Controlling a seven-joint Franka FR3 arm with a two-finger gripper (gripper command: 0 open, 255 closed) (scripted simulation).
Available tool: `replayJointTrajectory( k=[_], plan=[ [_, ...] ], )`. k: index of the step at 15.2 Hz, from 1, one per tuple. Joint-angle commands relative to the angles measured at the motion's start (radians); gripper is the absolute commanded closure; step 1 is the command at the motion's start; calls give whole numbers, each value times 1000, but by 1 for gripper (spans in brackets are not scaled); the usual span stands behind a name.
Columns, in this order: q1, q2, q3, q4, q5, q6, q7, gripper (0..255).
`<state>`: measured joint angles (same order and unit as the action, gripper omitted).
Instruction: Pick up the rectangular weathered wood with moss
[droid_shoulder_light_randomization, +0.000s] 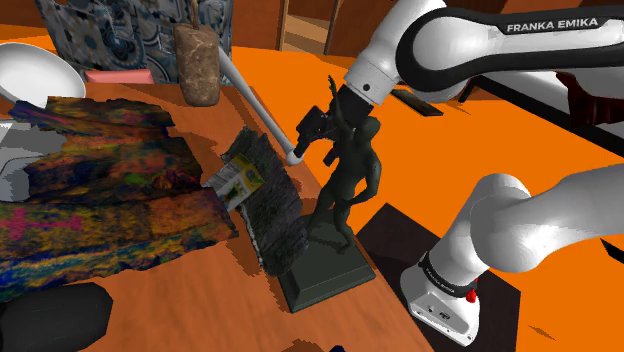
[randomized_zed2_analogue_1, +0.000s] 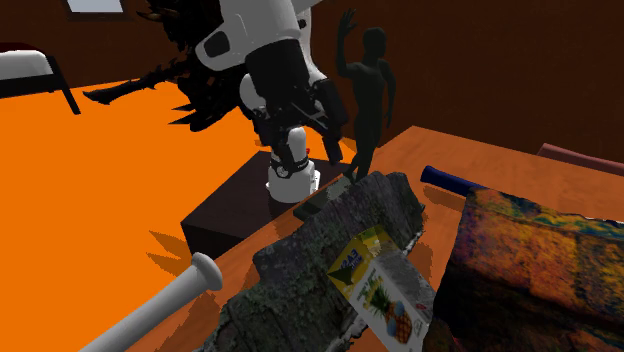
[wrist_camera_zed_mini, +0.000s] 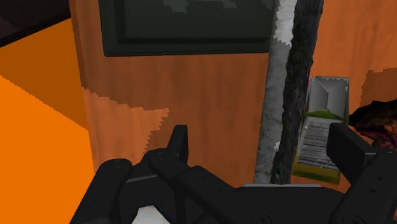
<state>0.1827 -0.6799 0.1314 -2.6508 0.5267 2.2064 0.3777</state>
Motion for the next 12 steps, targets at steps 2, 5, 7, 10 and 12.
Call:
replayJointTrajectory(
  k=[2,5,7,10,12],
  plan=[
    [50,69,29,5,107,120,13,0],
    [103,149,53,25,214,234,8,0],
    [112,163,52,10,233,262,-12,0],
    [126,188,51,-11,263,303,-44,0],
    [136,206,49,-23,285,331,-68,0]
  ],
)
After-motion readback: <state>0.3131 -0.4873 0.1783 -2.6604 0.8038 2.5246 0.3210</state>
